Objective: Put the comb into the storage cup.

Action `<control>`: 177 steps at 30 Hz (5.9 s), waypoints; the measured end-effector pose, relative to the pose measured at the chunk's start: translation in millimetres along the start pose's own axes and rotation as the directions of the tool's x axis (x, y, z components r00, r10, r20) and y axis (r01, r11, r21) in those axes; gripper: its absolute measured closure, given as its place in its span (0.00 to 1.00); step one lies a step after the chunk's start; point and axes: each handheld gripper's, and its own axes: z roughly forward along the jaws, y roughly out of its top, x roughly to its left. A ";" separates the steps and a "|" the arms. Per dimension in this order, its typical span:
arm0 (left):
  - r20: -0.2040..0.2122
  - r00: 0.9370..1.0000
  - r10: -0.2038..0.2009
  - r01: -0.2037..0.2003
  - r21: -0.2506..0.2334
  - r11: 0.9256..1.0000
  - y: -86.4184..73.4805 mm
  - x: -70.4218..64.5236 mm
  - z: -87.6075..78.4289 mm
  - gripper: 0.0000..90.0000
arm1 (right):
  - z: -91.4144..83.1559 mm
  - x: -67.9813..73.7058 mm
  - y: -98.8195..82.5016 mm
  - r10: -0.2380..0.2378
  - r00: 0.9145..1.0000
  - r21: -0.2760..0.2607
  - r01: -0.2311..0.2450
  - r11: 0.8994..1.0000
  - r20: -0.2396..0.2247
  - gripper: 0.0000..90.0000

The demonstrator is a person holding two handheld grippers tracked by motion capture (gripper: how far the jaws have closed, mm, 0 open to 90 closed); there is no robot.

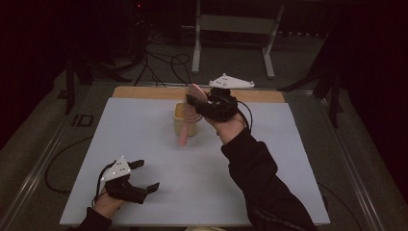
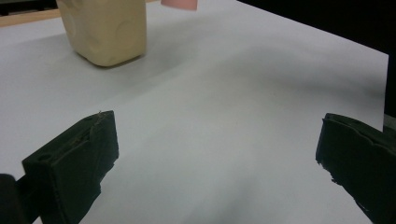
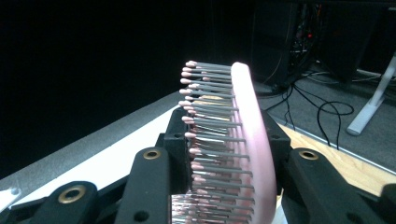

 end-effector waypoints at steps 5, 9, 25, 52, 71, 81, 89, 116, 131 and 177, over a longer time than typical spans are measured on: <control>0.001 1.000 -0.007 0.007 -0.003 1.000 -2.1 0.3 -1.0 0.00 | 1.0 -5.3 6.9 -0.002 1.000 -0.008 0.002 1.000 0.015 0.72; 0.001 1.000 0.001 -0.001 0.000 1.000 -2.6 0.0 -0.9 0.00 | 2.1 -11.1 14.1 0.003 1.000 -0.015 -0.002 1.000 0.027 0.72; 0.022 1.000 0.019 -0.018 -0.005 1.000 -3.4 -1.7 0.4 0.00 | 10.8 -24.7 37.7 -0.009 0.997 -0.044 0.012 0.999 0.078 0.72; 0.033 0.999 0.033 -0.032 -0.014 0.999 -2.6 -2.9 -1.0 0.00 | 43.8 -42.8 51.7 -0.013 0.987 -0.050 0.021 0.999 0.159 0.72; 0.046 0.998 0.036 -0.036 -0.011 0.999 -3.2 -3.5 0.2 0.00 | 67.8 -51.7 25.9 -0.017 0.984 -0.056 0.027 0.998 0.179 0.72; 0.049 0.998 0.041 -0.040 -0.011 0.999 -3.4 -4.2 0.2 0.00 | 74.8 -58.0 12.1 0.006 0.984 -0.041 0.002 0.999 0.177 0.72; 0.051 0.998 0.043 -0.042 -0.011 0.999 -3.6 -4.4 0.5 0.00 | 79.0 -61.0 3.5 0.019 0.985 -0.041 -0.013 0.999 0.172 0.72; 0.058 0.997 0.047 -0.047 -0.011 0.999 -3.6 -5.2 0.2 0.00 | 98.3 -66.4 -31.6 0.051 0.987 0.011 -0.053 0.999 0.149 0.72; 0.060 0.997 0.049 -0.048 -0.010 0.999 -4.0 -4.6 0.2 0.00 | 106.3 -69.4 -45.0 0.082 0.987 0.030 -0.087 0.996 0.140 0.72; 0.065 0.997 0.042 -0.041 -0.007 0.999 -3.9 -4.4 1.4 0.00 | 97.3 -94.0 -54.8 0.108 0.986 0.066 -0.117 0.991 0.129 0.52</control>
